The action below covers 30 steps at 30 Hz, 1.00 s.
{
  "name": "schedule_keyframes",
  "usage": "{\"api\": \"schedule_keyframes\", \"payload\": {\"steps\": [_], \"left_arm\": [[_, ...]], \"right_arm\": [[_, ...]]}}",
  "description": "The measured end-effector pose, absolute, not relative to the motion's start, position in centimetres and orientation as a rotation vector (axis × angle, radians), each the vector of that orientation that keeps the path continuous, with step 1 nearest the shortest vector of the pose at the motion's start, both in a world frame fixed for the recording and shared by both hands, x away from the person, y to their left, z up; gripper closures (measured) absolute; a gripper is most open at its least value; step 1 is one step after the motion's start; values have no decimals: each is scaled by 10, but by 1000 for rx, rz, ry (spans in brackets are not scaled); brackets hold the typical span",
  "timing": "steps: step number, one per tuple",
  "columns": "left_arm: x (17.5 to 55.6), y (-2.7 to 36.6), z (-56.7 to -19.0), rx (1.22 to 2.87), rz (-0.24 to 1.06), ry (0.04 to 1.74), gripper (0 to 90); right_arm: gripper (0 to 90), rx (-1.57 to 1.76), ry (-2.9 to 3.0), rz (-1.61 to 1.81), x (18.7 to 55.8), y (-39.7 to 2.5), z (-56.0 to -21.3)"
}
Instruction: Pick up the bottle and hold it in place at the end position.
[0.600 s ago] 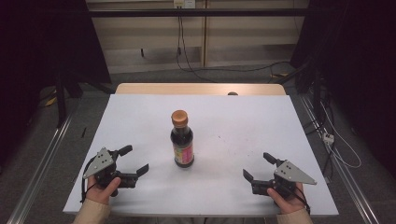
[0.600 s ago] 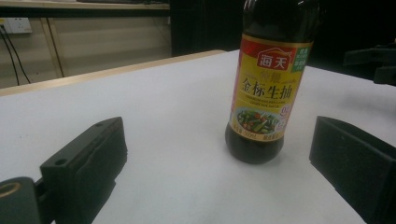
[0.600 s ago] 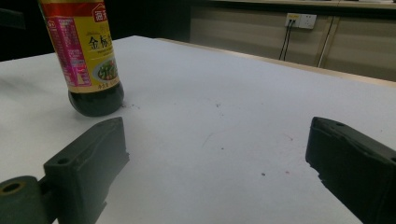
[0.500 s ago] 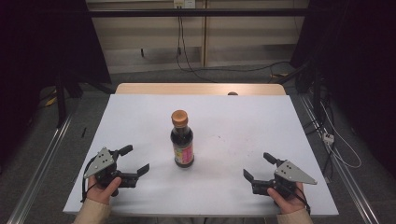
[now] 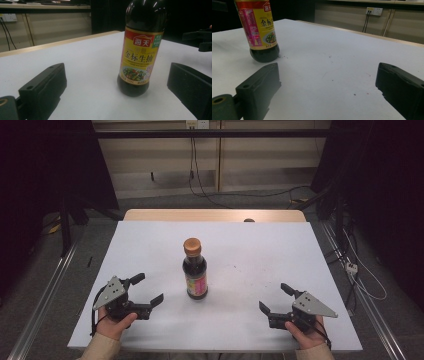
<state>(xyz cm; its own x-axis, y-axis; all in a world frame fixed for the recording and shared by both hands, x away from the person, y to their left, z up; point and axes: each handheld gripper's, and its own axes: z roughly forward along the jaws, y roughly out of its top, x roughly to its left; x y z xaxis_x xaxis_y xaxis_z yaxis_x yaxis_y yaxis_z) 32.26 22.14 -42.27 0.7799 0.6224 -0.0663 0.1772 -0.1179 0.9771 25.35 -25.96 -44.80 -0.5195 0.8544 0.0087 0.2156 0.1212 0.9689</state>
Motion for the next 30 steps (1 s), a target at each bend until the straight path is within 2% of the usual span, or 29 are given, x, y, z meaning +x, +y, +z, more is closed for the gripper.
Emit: {"api": "schedule_keyframes", "payload": {"steps": [12, 30], "left_arm": [[321, 201, -414, 1673, 401, 668, 35], [329, 177, -406, 1709, 358, 584, 47]], "right_arm": [[45, 1038, 1819, 1437, 257, -257, -448], [46, 1028, 1819, 1431, 255, -258, -446]]}}
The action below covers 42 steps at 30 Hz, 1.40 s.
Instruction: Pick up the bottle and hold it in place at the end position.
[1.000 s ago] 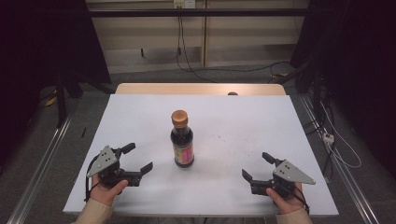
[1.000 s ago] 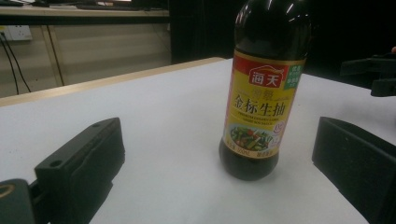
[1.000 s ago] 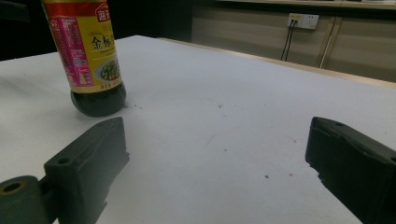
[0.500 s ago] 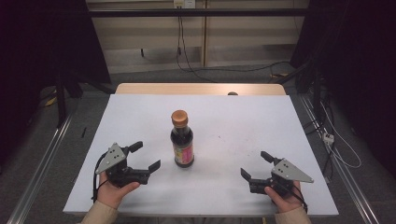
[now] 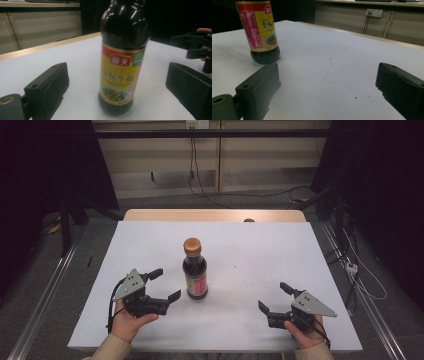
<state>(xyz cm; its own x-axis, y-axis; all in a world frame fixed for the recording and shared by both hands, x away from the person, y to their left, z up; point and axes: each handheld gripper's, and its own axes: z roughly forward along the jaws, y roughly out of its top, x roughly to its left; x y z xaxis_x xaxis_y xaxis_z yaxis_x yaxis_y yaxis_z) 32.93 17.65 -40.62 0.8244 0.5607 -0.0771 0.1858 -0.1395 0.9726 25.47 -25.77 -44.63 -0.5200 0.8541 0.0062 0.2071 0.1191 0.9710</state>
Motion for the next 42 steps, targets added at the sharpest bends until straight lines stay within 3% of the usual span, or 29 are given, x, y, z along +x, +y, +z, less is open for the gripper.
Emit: {"api": "schedule_keyframes", "payload": {"steps": [21, 42], "left_arm": [[347, 139, -400, 1681, 334, 576, 50], [358, 113, -406, 1696, 355, 580, 114]], "right_arm": [[48, 1025, 1825, 1438, 254, -258, -446], [49, 1034, 1816, 1448, 254, -260, -446]]}}
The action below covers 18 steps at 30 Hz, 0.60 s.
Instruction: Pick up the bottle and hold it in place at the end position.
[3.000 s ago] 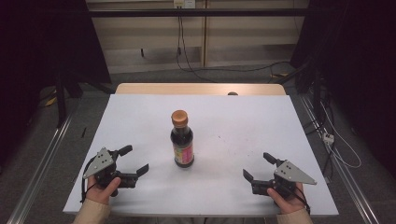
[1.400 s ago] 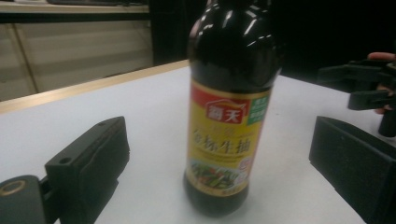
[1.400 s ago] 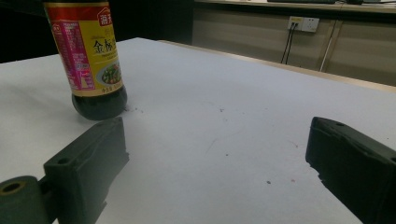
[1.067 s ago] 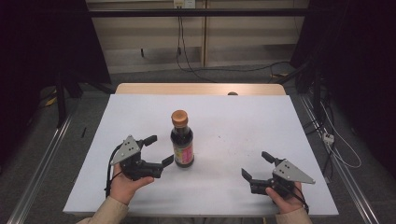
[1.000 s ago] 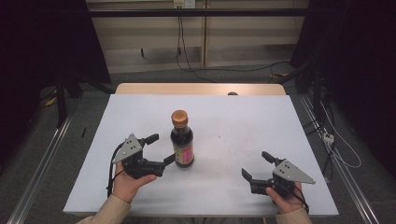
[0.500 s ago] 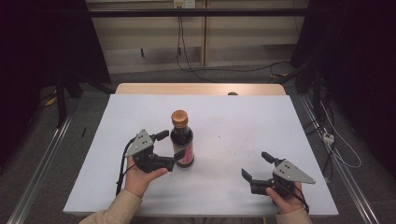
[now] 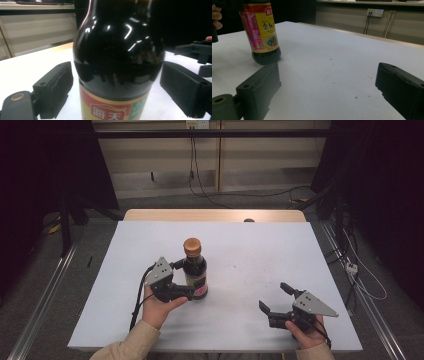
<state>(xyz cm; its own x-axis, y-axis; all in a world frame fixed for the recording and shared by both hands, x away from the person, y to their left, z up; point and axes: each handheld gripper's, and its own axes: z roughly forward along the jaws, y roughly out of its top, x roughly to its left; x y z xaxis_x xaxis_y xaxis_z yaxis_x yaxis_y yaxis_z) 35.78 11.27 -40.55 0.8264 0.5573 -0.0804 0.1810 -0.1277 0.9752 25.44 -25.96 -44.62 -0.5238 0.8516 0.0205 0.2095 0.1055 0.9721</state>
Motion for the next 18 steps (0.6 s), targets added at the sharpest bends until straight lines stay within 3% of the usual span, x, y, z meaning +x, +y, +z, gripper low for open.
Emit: {"api": "schedule_keyframes", "payload": {"steps": [18], "left_arm": [[365, 107, -411, 1694, 346, 619, 183]], "right_arm": [[51, 1042, 1806, 1457, 254, -261, -446]]}}
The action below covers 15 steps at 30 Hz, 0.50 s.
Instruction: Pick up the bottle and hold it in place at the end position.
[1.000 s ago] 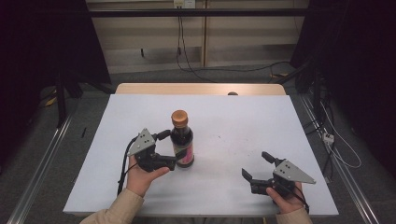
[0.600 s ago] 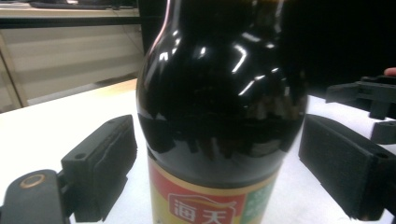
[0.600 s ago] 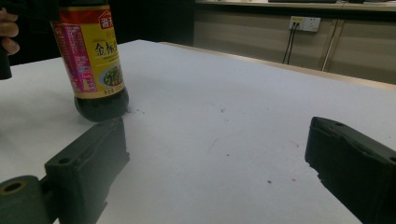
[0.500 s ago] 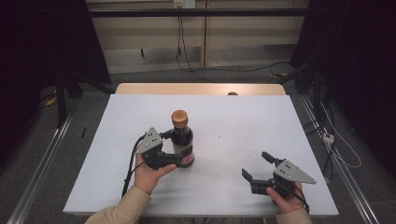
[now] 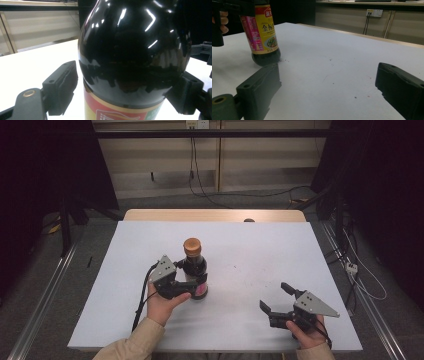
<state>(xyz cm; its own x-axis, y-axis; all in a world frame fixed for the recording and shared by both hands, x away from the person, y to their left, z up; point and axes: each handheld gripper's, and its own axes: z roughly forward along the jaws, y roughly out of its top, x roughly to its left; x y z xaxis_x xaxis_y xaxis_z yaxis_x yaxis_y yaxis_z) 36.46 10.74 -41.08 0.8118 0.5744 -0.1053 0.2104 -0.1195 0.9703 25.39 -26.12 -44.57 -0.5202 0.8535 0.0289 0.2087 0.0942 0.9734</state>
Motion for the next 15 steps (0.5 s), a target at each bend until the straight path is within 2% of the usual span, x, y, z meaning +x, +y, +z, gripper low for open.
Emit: {"api": "schedule_keyframes", "payload": {"steps": [15], "left_arm": [[364, 107, -409, 1704, 353, 571, 263]], "right_arm": [[51, 1047, 1808, 1452, 254, -262, -446]]}}
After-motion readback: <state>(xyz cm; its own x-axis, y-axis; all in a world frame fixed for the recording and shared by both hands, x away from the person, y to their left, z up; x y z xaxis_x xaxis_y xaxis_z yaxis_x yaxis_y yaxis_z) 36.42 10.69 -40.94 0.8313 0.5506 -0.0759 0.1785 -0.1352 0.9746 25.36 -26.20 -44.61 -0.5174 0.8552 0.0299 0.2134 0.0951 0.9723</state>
